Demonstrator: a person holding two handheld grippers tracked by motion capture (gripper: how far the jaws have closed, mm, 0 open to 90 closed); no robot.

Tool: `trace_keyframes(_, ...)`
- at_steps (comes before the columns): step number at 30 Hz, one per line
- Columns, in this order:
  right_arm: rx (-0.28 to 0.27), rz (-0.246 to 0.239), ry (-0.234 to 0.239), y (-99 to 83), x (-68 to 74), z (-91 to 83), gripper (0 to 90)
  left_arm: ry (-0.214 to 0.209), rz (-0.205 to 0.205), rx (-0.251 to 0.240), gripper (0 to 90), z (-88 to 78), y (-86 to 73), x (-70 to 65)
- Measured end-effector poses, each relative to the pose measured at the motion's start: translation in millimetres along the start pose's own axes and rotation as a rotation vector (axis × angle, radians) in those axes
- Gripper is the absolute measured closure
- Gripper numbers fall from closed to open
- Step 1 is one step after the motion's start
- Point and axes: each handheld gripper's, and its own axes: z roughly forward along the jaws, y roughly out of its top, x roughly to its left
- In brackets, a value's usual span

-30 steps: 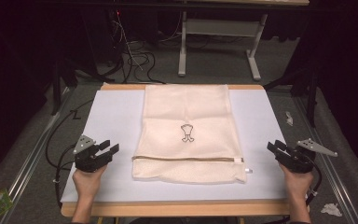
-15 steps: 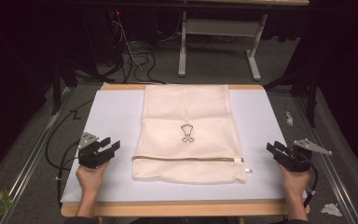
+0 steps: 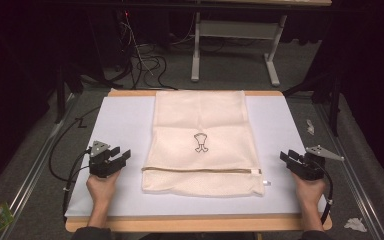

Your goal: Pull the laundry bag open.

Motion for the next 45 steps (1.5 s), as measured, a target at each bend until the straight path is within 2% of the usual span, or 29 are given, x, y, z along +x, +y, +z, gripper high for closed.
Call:
trace_keyframes(7, 0.014, -0.014, -0.011, -0.3, 2.2, 6.3, 59.3, 0.021, 0.003, 0.008, 50.9, 6.7, -1.4, 0.4)
trace_keyframes(13, 0.034, -0.014, -0.041, -1.0, 2.0, 12.7, 59.7, 0.046, 0.011, 0.016, 50.8, 11.8, -2.4, 1.2)
trace_keyframes(19, 0.049, -0.021, -0.056, -1.7, 4.6, 16.8, 59.6, 0.055, 0.019, 0.026, 50.6, 17.4, -4.3, 0.5)
trace_keyframes(32, 0.054, -0.025, -0.064, -2.1, 5.1, 17.5, 58.8, 0.071, 0.034, 0.033, 50.0, 22.2, -7.0, -1.9)
trace_keyframes(37, 0.062, -0.019, -0.057, -3.0, 3.7, 18.6, 55.5, 0.084, 0.045, 0.039, 46.3, 22.9, -8.2, -3.7)
trace_keyframes(45, 0.030, -0.067, -0.080, -5.8, 10.2, 15.4, 52.9, 0.079, 0.042, 0.048, 42.8, 23.3, -8.5, -3.5)
